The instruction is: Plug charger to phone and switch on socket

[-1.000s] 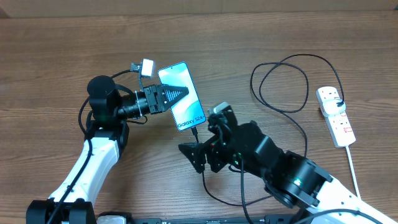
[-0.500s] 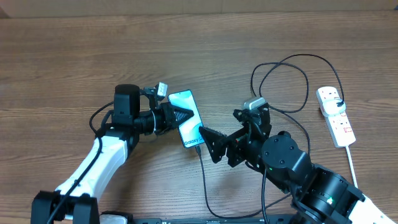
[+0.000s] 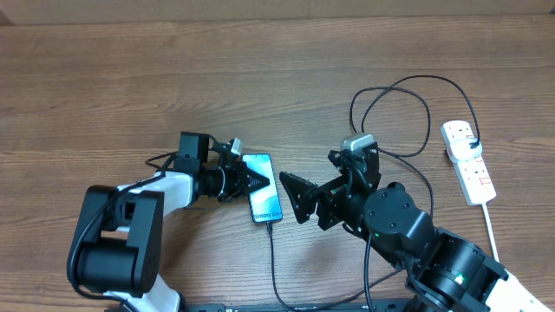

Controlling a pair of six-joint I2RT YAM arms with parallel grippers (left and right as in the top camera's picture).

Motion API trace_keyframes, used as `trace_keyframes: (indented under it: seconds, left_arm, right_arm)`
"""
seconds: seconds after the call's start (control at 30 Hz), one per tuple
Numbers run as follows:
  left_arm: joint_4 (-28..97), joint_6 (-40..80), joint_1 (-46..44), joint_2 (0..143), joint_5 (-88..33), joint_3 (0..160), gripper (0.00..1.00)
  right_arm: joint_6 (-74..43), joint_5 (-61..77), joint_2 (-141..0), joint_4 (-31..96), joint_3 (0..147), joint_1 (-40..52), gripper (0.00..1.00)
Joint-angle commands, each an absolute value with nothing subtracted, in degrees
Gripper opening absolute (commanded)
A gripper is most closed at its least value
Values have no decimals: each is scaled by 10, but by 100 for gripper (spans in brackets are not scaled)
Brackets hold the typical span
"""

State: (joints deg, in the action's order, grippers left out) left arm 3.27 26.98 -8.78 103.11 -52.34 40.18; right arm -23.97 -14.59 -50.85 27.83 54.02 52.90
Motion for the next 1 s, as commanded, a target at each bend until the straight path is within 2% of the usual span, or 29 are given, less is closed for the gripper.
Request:
trace_keyframes:
  seconds: [0.0,0.37,0.97]
  left_arm:
    - [33,242,-91,1051,-556,434,4]
    - [112,162,-91,1064,-534,460,4]
    - [113,122,-91,1065,-523,460,4]
  right_arm:
    - [-243,-156,-514,274,556,528,100]
    - [-243,-156,-522,274,556,528,100]
    - [-248,-154,-522,274,556,528,100]
